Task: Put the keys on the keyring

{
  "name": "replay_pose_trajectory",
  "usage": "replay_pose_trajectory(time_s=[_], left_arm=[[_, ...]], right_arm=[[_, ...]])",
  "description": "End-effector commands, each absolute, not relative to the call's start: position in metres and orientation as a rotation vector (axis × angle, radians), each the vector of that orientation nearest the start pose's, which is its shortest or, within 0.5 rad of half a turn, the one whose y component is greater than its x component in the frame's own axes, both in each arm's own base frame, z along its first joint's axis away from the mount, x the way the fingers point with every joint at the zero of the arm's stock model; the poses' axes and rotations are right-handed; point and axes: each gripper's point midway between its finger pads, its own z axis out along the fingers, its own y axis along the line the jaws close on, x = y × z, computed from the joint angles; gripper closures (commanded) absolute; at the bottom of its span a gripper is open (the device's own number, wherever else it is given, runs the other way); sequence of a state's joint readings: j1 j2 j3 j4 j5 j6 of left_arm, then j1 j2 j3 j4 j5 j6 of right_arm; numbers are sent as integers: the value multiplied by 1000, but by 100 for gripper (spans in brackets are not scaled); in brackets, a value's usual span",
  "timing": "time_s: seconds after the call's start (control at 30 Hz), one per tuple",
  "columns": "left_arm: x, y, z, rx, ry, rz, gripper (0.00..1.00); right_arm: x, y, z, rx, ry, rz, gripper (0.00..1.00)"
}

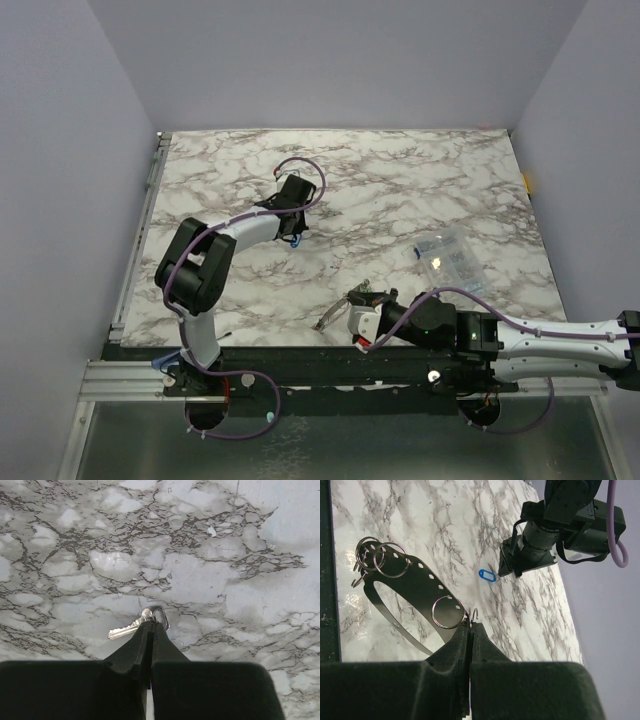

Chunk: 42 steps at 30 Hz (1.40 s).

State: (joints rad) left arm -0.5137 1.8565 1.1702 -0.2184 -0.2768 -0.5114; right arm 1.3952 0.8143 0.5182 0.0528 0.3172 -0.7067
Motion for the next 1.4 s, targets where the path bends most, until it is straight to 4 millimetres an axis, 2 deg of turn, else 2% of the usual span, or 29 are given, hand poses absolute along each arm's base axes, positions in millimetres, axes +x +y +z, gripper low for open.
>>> replay_pose_trajectory(time_s=[0.0,0.43,0.7,0.93,1.1,1.37], left_arm=[[397,-192,67,-75,2367,-114,100],[358,-161,79,-54,2345,-39,100],[339,-171,98,36,2316,-143,100],[320,-186,135,106,2246,-321,100],[307,-188,167,146,2174,-403,100],[280,-213,220,405,2026,-599,100]], right_arm=[[134,293,215,-1394,1080,218,99],[132,294,215,-1397,1077,226,99],[130,294,214,-1411,1071,236,99],[128,296,214,-1416,1059,249,99],[127,297,213,-1423,1058,250,99],[125,302,218,-1447,1038,259,99]])
